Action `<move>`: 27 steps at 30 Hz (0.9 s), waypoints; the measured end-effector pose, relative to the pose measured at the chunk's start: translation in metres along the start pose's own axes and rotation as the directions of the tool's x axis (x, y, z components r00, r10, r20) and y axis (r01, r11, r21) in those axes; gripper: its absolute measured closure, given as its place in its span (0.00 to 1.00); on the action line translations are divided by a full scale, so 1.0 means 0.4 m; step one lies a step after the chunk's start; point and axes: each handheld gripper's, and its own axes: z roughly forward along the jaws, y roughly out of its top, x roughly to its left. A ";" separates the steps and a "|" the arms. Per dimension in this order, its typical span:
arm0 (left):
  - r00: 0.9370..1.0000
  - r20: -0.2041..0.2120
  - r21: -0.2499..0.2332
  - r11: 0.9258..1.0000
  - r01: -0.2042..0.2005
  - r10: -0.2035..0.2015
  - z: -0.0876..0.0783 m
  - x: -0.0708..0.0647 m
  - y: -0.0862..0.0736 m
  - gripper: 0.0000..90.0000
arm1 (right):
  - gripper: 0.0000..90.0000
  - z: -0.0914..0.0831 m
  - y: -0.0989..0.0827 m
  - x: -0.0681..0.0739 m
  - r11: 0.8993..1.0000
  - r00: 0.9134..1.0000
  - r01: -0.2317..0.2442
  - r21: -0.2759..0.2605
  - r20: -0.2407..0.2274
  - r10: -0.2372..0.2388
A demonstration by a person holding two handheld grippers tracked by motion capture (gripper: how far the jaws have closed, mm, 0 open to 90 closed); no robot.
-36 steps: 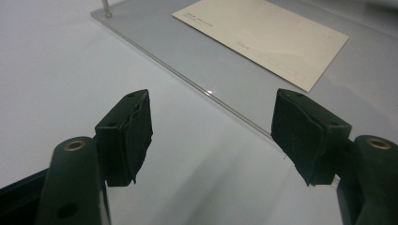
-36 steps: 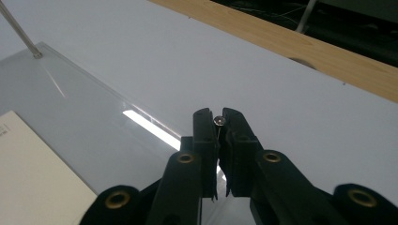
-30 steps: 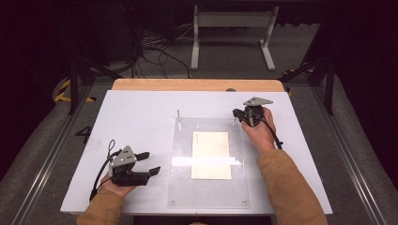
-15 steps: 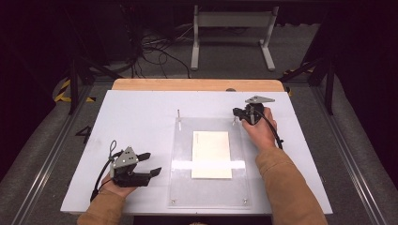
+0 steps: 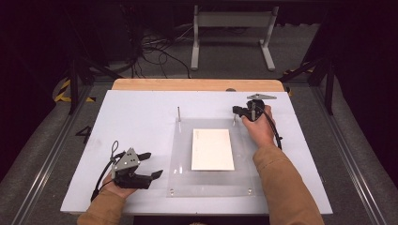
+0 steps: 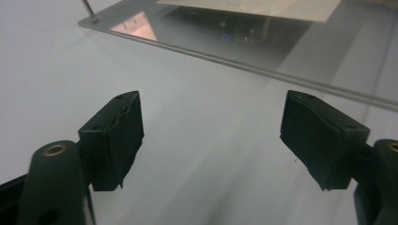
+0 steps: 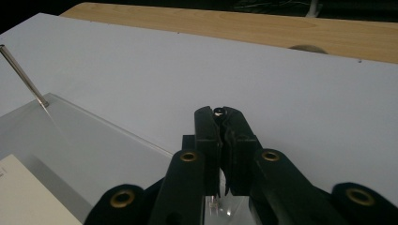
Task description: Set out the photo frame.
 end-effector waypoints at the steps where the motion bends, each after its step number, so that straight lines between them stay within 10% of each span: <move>1: 1.000 -0.001 -0.003 1.000 -0.011 0.011 0.001 -0.002 0.001 0.22 | 0.96 0.001 0.000 -0.001 1.000 1.000 -0.008 -0.001 0.000 0.008; 9: 0.997 -0.012 -0.027 0.997 -0.072 0.072 0.016 -0.018 0.012 0.14 | 0.96 0.009 0.004 -0.009 0.999 0.999 -0.045 0.002 -0.009 0.045; 13: 0.987 -0.055 -0.053 0.987 -0.152 0.149 0.028 -0.027 0.024 0.12 | 0.96 0.012 0.007 -0.013 0.998 0.998 -0.061 0.009 -0.017 0.061; 27: 0.974 -0.064 -0.175 0.958 -0.226 0.218 0.064 -0.053 0.082 0.10 | 0.96 0.019 0.012 -0.015 0.995 0.995 -0.094 0.019 -0.011 0.095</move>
